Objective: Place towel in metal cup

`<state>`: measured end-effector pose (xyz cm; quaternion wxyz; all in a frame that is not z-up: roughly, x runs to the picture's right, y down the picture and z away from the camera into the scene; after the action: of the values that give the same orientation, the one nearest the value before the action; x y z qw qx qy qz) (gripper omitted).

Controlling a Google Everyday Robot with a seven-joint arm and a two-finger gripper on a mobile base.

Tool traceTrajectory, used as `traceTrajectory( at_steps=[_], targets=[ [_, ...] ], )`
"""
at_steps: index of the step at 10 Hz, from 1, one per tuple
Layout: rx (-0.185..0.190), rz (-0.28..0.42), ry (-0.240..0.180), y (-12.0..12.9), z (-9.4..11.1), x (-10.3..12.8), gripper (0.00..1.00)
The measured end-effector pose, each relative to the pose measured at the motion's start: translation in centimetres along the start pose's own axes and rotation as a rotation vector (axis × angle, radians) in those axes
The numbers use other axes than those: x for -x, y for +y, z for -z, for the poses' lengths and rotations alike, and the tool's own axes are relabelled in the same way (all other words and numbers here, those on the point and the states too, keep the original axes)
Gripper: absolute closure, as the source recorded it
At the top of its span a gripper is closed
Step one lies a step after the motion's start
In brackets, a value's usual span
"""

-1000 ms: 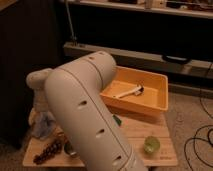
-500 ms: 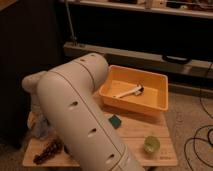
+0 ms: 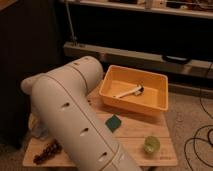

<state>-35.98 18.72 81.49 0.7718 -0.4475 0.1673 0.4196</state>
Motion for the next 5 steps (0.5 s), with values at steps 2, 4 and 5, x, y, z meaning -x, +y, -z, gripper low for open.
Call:
traceTrajectory(
  at_steps=[2, 4, 5],
  targets=[
    [-0.004, 0.002, 0.009, 0.01, -0.44, 0.28, 0.2],
    [-0.005, 0.0, 0.02, -0.04, -0.8, 0.53, 0.2],
    [-0.005, -0.001, 0.025, -0.11, -0.94, 0.56, 0.2]
  ],
)
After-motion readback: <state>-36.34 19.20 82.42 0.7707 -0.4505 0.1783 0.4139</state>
